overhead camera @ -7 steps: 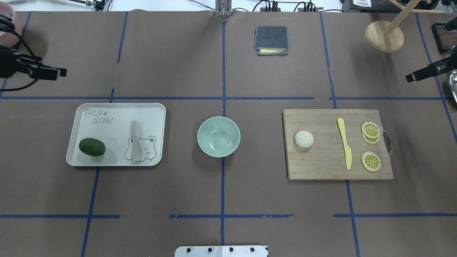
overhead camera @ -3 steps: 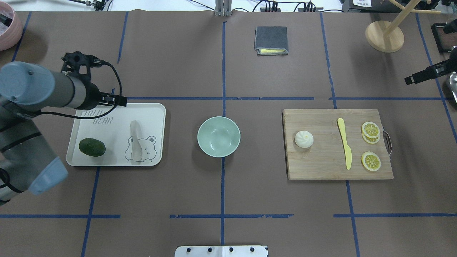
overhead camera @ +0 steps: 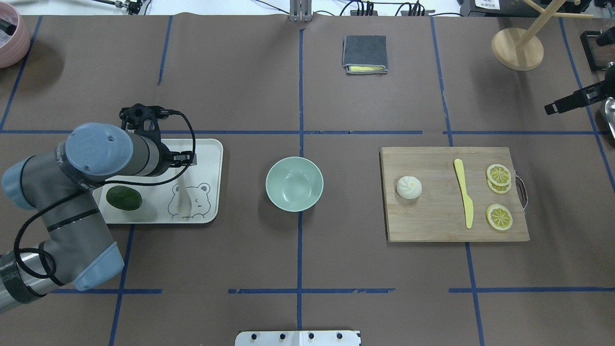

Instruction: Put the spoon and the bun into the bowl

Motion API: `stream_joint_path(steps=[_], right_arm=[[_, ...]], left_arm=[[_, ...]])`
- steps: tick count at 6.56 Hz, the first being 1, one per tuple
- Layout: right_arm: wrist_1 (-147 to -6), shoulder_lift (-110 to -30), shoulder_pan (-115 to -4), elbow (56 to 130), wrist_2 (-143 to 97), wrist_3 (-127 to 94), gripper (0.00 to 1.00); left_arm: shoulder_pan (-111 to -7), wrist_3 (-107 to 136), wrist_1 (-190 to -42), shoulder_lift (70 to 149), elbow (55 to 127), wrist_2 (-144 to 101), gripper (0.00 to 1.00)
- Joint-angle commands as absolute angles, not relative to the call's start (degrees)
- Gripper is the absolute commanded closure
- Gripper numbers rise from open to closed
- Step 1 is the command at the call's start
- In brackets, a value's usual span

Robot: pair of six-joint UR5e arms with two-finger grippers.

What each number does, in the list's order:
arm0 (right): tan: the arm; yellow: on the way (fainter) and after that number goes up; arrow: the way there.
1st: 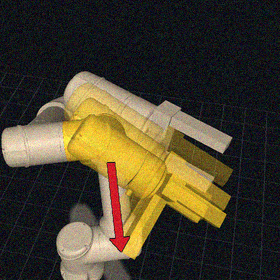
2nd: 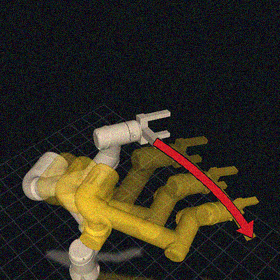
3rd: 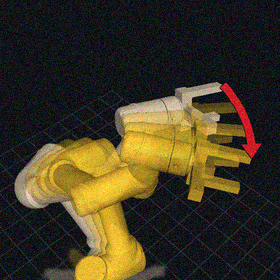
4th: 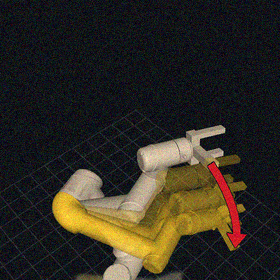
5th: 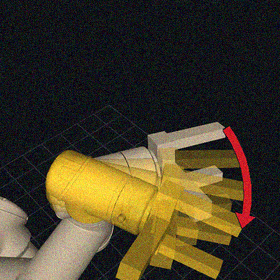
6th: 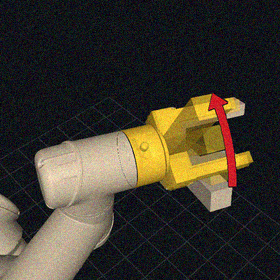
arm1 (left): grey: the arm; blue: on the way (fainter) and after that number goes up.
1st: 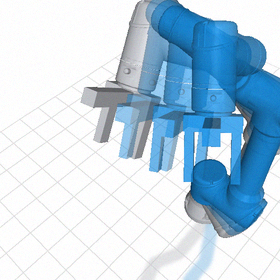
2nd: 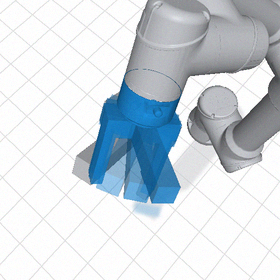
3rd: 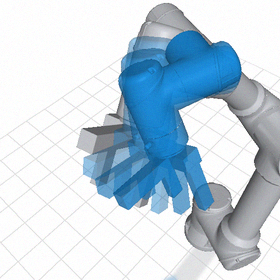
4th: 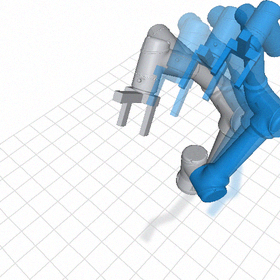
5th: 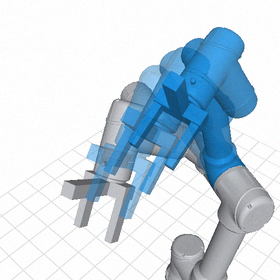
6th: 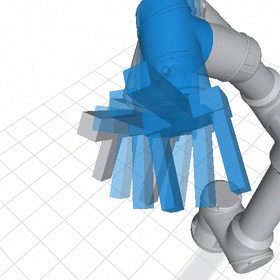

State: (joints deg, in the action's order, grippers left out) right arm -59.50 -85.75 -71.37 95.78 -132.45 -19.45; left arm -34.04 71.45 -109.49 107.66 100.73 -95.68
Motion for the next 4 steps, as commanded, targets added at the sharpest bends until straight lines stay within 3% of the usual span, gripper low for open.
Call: stream_joint_path(steps=[1, 4], right_arm=[[-59.5, -85.8, -71.4, 95.7, -132.5, -19.3, 0.00], [-59.5, -85.9, -71.4, 95.8, -132.5, -19.2, 0.00]], left_arm=[[-31.7, 74.1, -109.4, 107.8, 99.9, -94.2, 0.26], [-31.3, 74.9, -109.4, 107.8, 99.3, -93.8, 0.35]])
